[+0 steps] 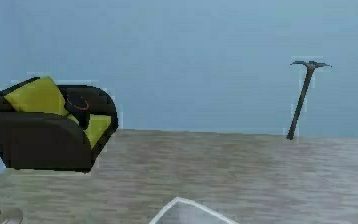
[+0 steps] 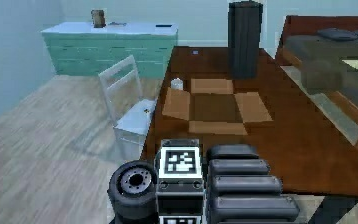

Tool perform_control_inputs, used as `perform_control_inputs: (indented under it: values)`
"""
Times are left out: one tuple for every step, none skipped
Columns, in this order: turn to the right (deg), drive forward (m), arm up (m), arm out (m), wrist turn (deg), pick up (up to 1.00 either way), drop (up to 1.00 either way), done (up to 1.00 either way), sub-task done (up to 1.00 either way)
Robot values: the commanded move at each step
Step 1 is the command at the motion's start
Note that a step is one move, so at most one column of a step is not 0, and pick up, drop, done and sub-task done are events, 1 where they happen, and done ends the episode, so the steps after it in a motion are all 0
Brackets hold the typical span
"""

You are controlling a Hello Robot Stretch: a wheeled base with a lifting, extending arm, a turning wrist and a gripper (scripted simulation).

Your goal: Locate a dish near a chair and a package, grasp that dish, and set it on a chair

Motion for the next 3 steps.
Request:
perform_control_inputs:
  values:
    - [6.0,0.00,0.00,0.00,0.0,0.00,0.00,0.00,0.00]
    - [0.0,0.35,0.00,0.00,0.0,0.00,0.00,0.00,0.00]
    - [45.0,0.00,0.00,0.00,0.0,0.00,0.00,0.00,0.00]
